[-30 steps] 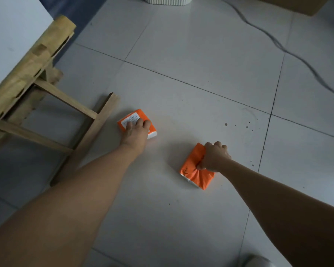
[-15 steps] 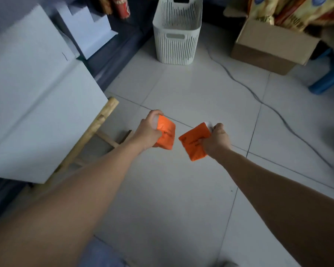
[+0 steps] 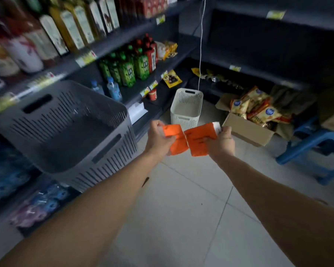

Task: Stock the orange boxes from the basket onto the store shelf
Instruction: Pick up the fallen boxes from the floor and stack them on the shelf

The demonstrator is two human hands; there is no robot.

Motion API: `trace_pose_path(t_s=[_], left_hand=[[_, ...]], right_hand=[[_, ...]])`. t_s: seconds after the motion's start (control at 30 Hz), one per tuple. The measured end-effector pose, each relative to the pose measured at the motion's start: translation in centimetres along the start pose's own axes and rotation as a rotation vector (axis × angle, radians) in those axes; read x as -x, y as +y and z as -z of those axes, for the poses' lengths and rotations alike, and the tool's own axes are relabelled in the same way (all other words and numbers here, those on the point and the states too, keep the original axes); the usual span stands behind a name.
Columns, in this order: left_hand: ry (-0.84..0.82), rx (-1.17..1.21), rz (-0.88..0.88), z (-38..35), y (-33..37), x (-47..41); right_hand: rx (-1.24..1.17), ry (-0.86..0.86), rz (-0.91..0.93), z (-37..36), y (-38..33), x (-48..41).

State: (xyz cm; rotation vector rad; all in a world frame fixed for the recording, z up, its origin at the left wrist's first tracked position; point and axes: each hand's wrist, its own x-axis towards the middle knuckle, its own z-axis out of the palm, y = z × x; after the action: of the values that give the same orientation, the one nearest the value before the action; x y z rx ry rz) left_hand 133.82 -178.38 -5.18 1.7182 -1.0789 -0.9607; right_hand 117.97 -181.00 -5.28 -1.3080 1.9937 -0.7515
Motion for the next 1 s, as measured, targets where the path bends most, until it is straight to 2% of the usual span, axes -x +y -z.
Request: trace_pose_path(t_s=[0.23,0.43,0.73,1.0], left_hand=[[0.277,-0.06,-0.123,12.7,17.1,3.4],[0.573,-0.089,-0.188,26.7,24.1,6.9],[0.922,-0.082,-0.292,46.6,24.0,13.5],[1.152,-0.185,-0.163,58.1,19.4,18.3]], right_hand=[[-0.194,-0.066,0.245,8.1,-19.2,6.3],[-0.34,-0.171,0.509,7.8,-32.3,14.0],[-0.491,-0.432,0.734,0.4,-45.4,27.4],[-0.436,-0.504,0.774,-7.8,-51.4,35.4]])
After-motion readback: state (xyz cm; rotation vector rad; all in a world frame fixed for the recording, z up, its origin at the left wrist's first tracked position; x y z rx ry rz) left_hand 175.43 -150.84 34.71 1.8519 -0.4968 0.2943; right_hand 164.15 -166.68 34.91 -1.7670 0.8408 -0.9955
